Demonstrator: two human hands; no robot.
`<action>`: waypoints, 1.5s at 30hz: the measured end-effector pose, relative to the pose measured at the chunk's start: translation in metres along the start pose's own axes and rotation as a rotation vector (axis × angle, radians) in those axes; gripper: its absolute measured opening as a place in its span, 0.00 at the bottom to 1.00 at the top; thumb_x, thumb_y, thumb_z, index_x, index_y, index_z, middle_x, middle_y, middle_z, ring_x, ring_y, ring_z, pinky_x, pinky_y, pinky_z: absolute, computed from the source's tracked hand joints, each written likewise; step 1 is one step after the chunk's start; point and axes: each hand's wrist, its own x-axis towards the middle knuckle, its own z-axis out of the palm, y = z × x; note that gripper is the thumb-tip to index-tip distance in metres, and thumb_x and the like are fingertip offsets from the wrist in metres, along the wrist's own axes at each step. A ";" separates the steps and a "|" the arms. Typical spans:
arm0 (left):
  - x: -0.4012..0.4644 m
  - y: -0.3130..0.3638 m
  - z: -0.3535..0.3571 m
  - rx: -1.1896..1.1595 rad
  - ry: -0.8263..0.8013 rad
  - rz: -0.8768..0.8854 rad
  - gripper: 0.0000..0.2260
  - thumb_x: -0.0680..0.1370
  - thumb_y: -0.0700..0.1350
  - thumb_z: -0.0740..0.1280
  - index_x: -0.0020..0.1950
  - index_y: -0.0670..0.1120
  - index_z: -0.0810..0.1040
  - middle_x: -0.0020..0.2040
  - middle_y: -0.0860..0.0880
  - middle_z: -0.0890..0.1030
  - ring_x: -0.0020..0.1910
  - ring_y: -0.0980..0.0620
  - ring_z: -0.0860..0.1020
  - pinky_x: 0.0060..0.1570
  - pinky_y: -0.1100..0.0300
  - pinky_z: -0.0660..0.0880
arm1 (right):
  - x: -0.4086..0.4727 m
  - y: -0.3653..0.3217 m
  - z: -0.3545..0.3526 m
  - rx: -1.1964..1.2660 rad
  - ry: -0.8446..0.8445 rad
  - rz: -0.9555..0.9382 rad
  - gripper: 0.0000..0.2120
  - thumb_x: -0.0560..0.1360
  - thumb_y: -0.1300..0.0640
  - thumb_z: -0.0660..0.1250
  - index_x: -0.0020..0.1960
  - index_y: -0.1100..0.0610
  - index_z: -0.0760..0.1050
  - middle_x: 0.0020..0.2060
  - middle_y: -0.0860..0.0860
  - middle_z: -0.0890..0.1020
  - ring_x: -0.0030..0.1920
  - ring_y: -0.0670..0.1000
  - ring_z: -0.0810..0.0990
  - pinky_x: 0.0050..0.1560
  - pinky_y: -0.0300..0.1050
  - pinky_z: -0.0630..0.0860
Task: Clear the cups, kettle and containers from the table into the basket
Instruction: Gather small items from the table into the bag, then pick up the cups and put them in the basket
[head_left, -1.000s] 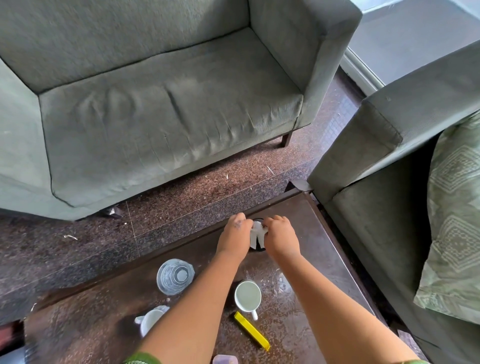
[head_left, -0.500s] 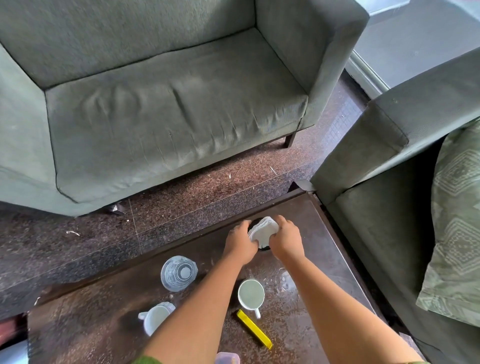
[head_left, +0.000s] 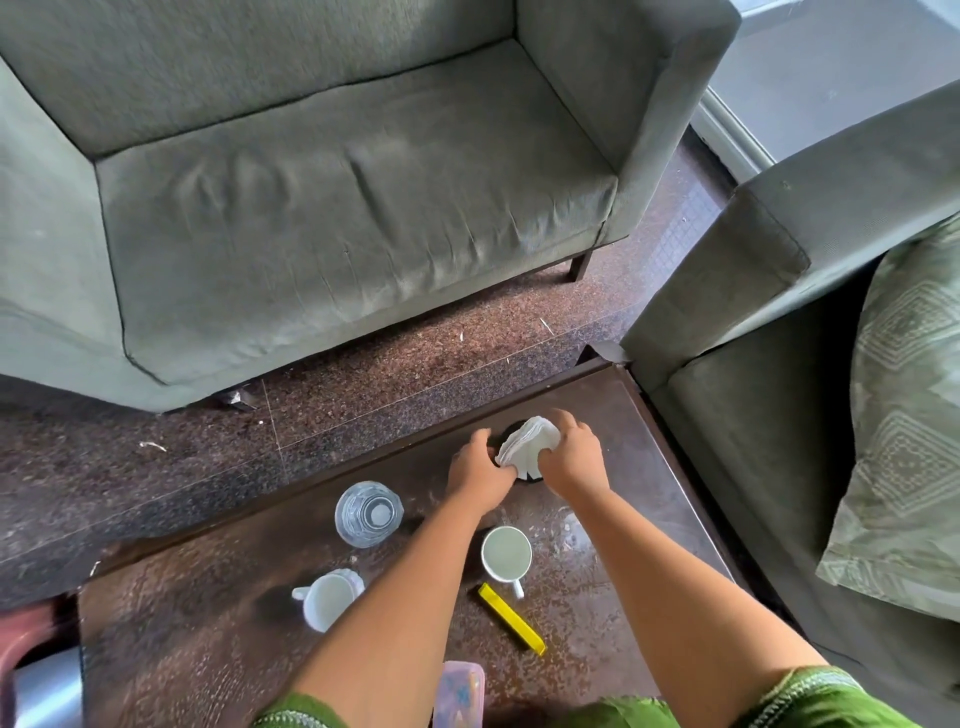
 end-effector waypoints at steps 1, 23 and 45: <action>-0.002 -0.001 -0.005 -0.002 0.003 0.001 0.31 0.72 0.47 0.69 0.73 0.51 0.63 0.66 0.50 0.75 0.65 0.48 0.72 0.61 0.52 0.73 | -0.003 -0.002 -0.001 0.009 0.006 -0.003 0.30 0.72 0.65 0.60 0.74 0.55 0.62 0.64 0.60 0.71 0.60 0.62 0.75 0.56 0.50 0.73; -0.139 -0.164 -0.096 -0.036 0.237 0.104 0.31 0.70 0.50 0.69 0.71 0.53 0.61 0.65 0.46 0.74 0.62 0.43 0.74 0.60 0.46 0.74 | -0.193 -0.052 0.073 -0.265 0.204 -0.255 0.37 0.71 0.56 0.66 0.76 0.48 0.54 0.74 0.54 0.57 0.73 0.59 0.56 0.71 0.56 0.58; -0.315 -0.373 -0.038 -0.378 0.392 -0.286 0.31 0.75 0.40 0.69 0.74 0.43 0.59 0.69 0.43 0.69 0.66 0.43 0.71 0.65 0.49 0.69 | -0.357 0.010 0.203 -0.484 -0.158 -0.470 0.32 0.71 0.58 0.64 0.73 0.54 0.61 0.64 0.56 0.67 0.64 0.60 0.67 0.65 0.53 0.67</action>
